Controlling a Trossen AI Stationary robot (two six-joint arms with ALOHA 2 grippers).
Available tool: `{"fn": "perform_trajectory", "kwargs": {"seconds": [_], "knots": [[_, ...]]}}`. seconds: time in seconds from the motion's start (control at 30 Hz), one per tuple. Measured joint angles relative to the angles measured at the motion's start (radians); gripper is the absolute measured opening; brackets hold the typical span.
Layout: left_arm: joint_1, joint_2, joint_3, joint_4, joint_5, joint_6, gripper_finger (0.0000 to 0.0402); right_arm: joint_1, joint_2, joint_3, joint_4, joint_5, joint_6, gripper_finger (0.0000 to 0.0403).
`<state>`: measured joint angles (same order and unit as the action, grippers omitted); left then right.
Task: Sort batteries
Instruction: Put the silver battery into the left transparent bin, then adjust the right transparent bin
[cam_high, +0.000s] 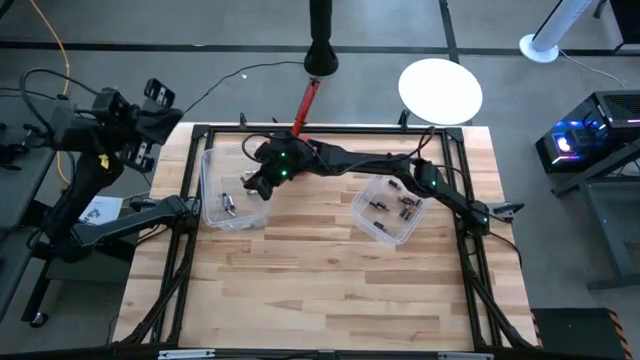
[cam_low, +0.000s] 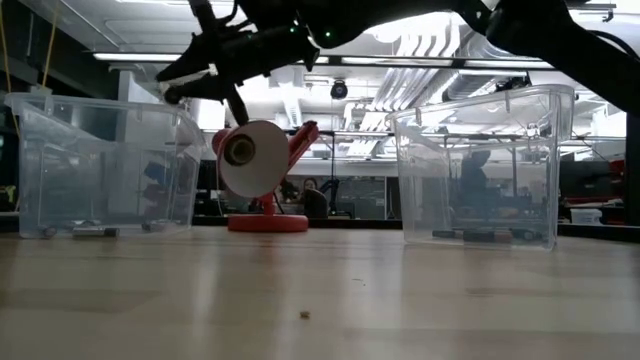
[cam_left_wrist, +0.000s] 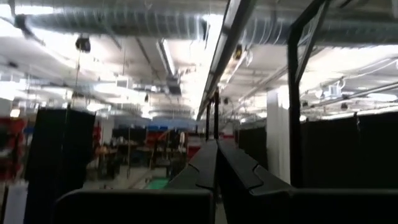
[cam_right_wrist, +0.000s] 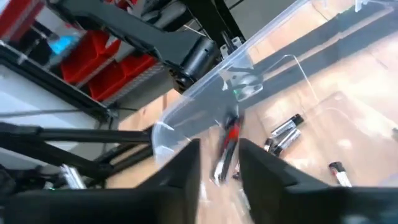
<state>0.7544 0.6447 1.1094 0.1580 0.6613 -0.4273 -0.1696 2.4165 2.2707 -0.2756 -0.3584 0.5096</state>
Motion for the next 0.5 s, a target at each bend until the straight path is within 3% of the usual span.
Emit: {"fn": "perform_trajectory", "kwargs": {"seconds": [0.23, 0.3, 0.4, 0.5], "knots": [[-0.005, 0.002, -0.001, -0.122, 0.001, 0.010, 0.0000, -0.009, -0.009, 0.086, -0.055, -0.009, -0.109, 0.0199], [-0.013, 0.000, -0.001, -0.142, 0.001, 0.020, 0.0000, -0.025, -0.063, 0.049, -0.077, -0.010, -0.175, 0.0211], [-0.048, -0.005, -0.047, -0.139, -0.010, 0.026, 0.0000, -0.053, -0.156, 0.043, -0.223, 0.075, -0.332, 0.0211], [-0.117, -0.005, -0.147, -0.139, -0.114, 0.011, 0.0000, -0.084, -0.261, 0.044, -0.377, 0.166, -0.479, 0.0203]]}}
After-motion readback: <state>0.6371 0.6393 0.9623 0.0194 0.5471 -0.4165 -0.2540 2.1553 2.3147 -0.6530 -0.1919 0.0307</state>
